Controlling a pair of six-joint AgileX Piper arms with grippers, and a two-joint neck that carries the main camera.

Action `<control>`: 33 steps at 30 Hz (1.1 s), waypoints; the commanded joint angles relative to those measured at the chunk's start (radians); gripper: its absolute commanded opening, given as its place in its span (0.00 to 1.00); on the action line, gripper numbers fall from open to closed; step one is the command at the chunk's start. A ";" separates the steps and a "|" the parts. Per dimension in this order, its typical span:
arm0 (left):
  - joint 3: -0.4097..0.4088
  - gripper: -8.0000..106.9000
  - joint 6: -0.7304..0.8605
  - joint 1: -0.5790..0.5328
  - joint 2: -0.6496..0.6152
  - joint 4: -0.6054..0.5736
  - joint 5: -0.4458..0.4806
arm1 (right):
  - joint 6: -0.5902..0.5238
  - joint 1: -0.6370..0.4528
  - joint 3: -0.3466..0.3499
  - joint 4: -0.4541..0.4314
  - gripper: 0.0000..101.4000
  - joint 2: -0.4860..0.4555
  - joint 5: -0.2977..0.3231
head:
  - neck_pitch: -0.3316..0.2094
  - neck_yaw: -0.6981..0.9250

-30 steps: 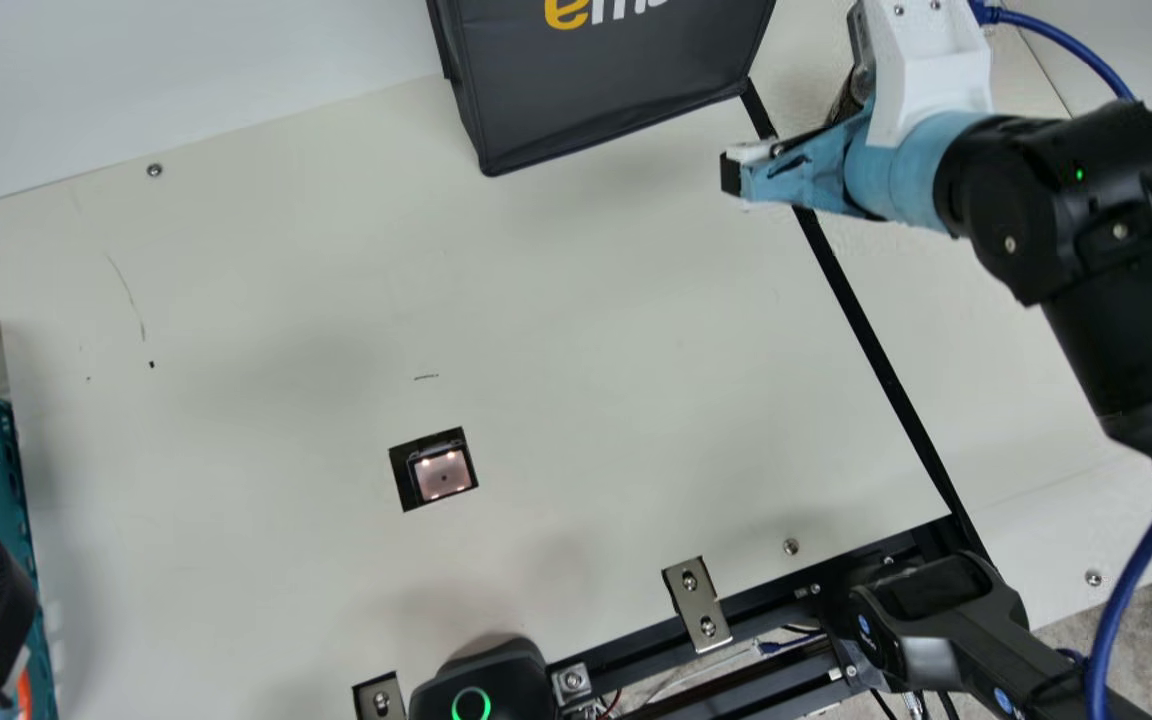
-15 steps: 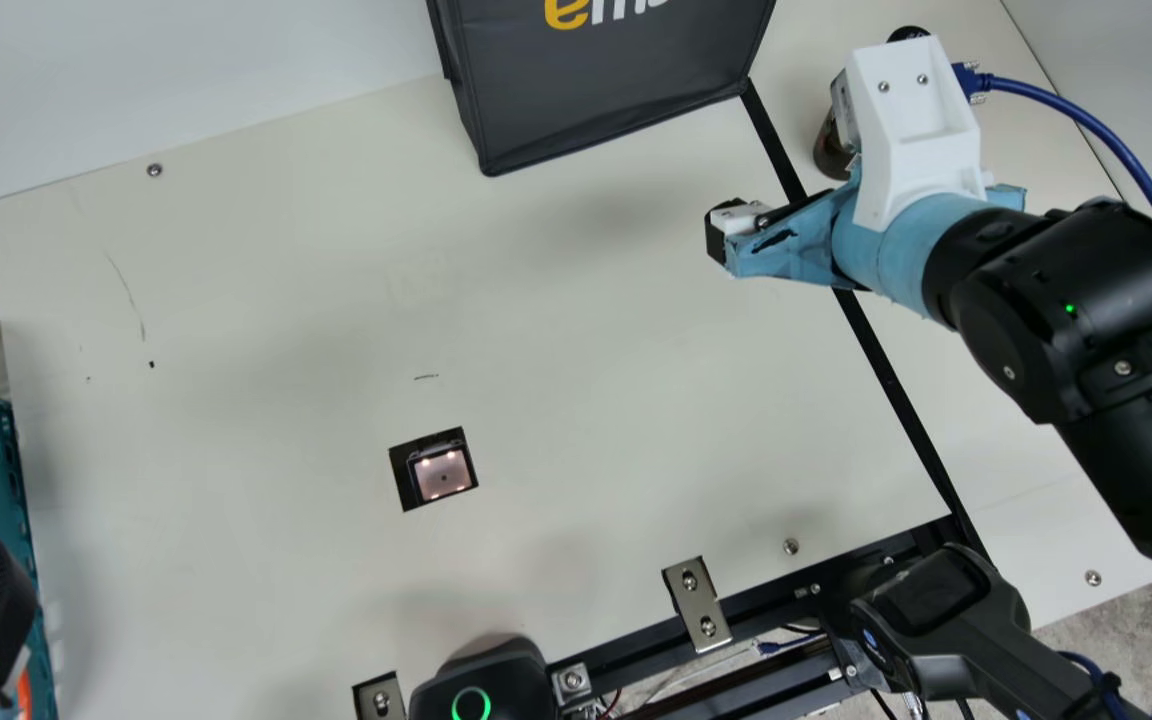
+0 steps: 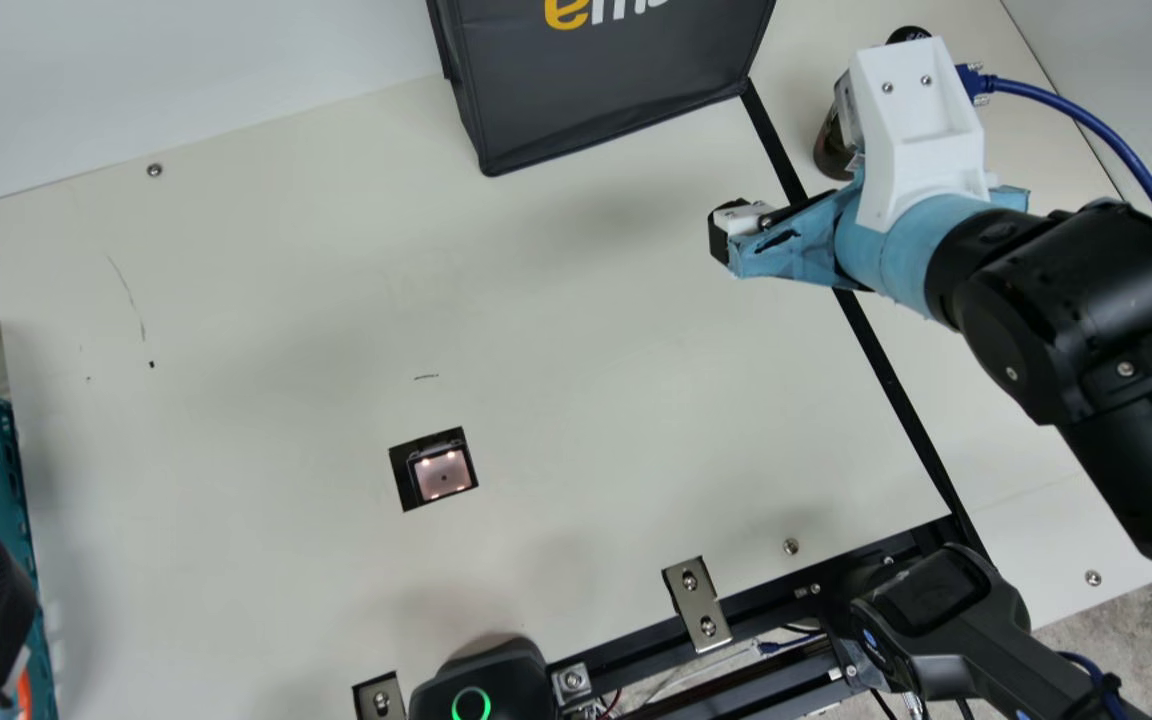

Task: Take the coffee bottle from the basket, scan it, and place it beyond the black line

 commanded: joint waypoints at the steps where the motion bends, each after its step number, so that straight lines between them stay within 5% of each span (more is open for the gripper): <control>1: 0.000 0.85 0.000 0.000 0.000 0.000 0.000 | 0.000 0.000 0.000 0.000 0.90 0.000 0.000 | -0.026 -0.002; 16: -0.100 0.85 -0.262 -0.224 0.030 0.217 -0.002 | -0.262 -0.117 -0.094 0.144 0.90 -0.181 0.134 | -0.026 0.347; 25: -0.160 0.85 -0.420 -0.358 0.047 0.348 -0.004 | -0.415 -0.185 -0.150 0.228 0.90 -0.286 0.212 | -0.026 0.347; 33: -0.214 0.85 -0.560 -0.478 0.063 0.464 -0.005 | -0.417 -0.185 -0.152 0.230 0.90 -0.291 0.224 | -0.026 0.347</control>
